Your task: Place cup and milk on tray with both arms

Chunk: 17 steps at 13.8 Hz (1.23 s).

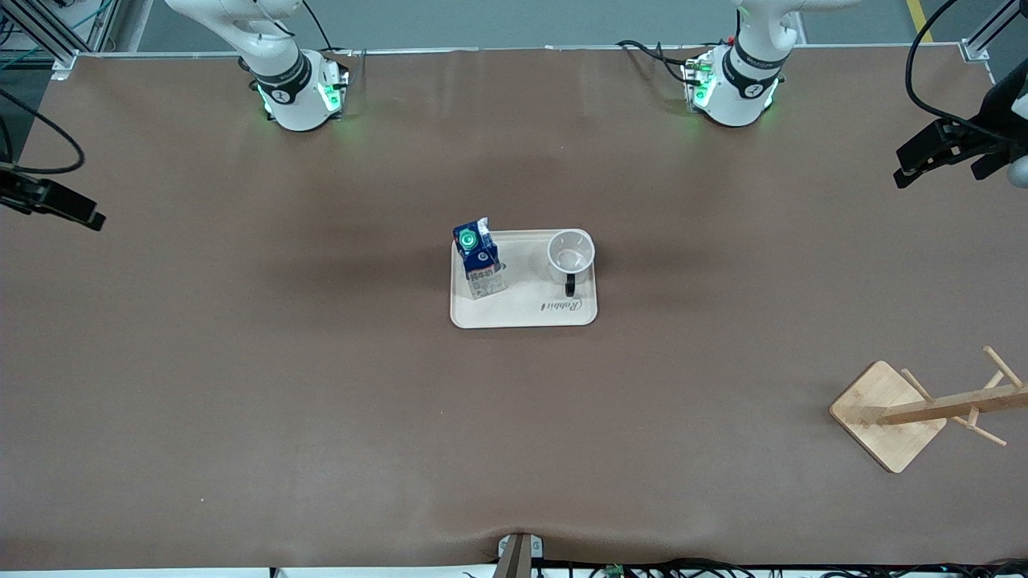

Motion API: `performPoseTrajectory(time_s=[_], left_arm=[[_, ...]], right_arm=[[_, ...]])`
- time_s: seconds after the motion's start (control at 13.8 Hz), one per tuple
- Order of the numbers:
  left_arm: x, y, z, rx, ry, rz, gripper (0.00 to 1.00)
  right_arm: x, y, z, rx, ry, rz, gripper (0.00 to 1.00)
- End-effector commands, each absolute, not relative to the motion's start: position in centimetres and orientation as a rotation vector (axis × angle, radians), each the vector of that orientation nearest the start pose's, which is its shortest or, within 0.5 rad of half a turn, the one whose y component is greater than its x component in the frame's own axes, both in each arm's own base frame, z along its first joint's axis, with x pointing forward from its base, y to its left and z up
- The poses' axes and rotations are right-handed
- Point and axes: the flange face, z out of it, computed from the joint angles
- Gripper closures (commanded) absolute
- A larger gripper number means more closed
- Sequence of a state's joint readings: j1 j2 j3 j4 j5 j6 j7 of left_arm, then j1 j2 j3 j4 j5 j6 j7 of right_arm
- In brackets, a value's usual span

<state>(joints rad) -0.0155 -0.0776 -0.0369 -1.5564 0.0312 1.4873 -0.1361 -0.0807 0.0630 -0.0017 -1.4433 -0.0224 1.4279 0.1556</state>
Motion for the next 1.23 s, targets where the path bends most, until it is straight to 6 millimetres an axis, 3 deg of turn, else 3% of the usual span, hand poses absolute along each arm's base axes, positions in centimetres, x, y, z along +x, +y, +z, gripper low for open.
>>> performPoseTrajectory(time_s=[0.0, 0.22, 0.58, 0.8, 1.16], left_arm=[[51.8, -2.5, 66.7, -3.124, -0.127, -0.007, 0.00], [52.0, -2.5, 66.6, -3.113, -0.125, -0.006, 0.00], [51.9, -2.9, 66.6, -3.107, -0.119, 0.002, 0.00], [51.7, -3.4, 66.4, -3.085, -0.101, 0.024, 0.00], [51.6, -3.9, 66.4, -3.084, -0.094, 0.031, 0.00]], right_arm=[[54.5, -4.4, 64.5, -3.123, 0.339, 0.092, 0.00], [53.5, -3.4, 66.4, -3.127, 0.315, 0.041, 0.00], [53.2, -3.1, 66.0, -3.125, 0.302, 0.092, 0.00], [53.4, -1.6, 66.2, -3.127, 0.261, 0.077, 0.00], [53.5, -2.2, 66.1, -3.118, 0.281, 0.070, 0.00]])
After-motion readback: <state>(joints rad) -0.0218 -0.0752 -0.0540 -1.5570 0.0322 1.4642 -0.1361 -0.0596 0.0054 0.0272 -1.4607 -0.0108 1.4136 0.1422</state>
